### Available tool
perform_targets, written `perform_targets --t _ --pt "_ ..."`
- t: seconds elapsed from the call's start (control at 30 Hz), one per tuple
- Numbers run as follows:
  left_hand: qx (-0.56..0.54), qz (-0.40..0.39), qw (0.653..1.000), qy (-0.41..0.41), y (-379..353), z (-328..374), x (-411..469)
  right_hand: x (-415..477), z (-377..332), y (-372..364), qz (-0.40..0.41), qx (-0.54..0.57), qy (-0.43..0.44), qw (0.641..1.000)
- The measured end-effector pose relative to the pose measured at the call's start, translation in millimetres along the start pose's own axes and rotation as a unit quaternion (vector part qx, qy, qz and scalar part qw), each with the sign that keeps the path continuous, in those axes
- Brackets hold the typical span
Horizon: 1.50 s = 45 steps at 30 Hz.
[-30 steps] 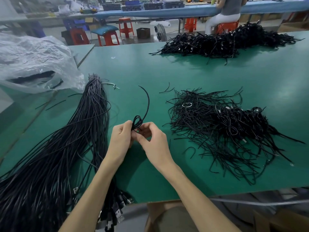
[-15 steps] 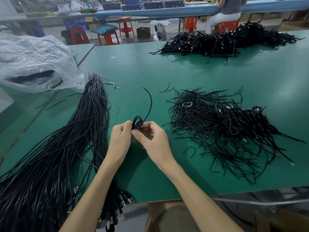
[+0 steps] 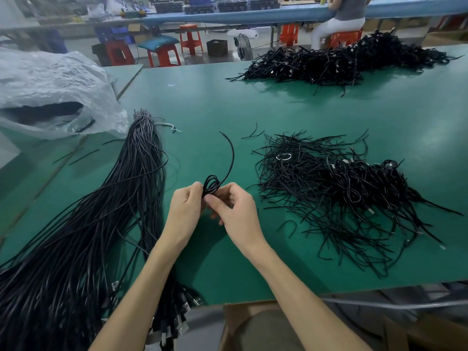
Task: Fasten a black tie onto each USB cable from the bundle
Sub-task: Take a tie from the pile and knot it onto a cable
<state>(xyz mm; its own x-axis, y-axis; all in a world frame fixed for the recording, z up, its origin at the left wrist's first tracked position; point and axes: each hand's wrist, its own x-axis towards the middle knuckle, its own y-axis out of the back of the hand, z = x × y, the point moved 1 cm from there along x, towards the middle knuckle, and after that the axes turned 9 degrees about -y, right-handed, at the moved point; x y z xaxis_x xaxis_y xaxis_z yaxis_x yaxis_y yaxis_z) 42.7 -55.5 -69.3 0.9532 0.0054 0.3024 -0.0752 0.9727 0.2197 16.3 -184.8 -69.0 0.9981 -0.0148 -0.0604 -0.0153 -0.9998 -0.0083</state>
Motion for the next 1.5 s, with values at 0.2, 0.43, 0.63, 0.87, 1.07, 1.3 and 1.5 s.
perform_targets --t 0.2,0.43,0.63,0.87,1.07,1.3,1.5 --pt "0.006 -0.009 1.0 -0.011 -2 2 -1 -1 -1 2 0.008 -0.009 0.003 1.0" --pt "-0.004 -0.003 1.0 -0.001 -3 5 -2 -2 -1 2 0.027 -0.03 0.01 0.999" --pt "0.037 -0.002 0.999 0.007 -3 2 1 -2 2 -1 0.076 -0.112 0.033 0.99" --pt "0.169 0.0 0.985 -0.025 3 13 0 -5 -8 -1 0.081 -0.199 0.046 0.975" --pt "-0.011 -0.157 0.987 -0.021 27 63 -9 -12 -35 27 0.075 -0.209 0.038 0.974" --pt "0.001 -0.222 0.961 -0.163 32 87 -24 -39 -48 36 0.04 -0.18 0.047 0.982" --pt "0.054 -0.211 0.944 -0.247 32 90 -29 -48 -61 44 0.009 -0.091 0.043 0.995"
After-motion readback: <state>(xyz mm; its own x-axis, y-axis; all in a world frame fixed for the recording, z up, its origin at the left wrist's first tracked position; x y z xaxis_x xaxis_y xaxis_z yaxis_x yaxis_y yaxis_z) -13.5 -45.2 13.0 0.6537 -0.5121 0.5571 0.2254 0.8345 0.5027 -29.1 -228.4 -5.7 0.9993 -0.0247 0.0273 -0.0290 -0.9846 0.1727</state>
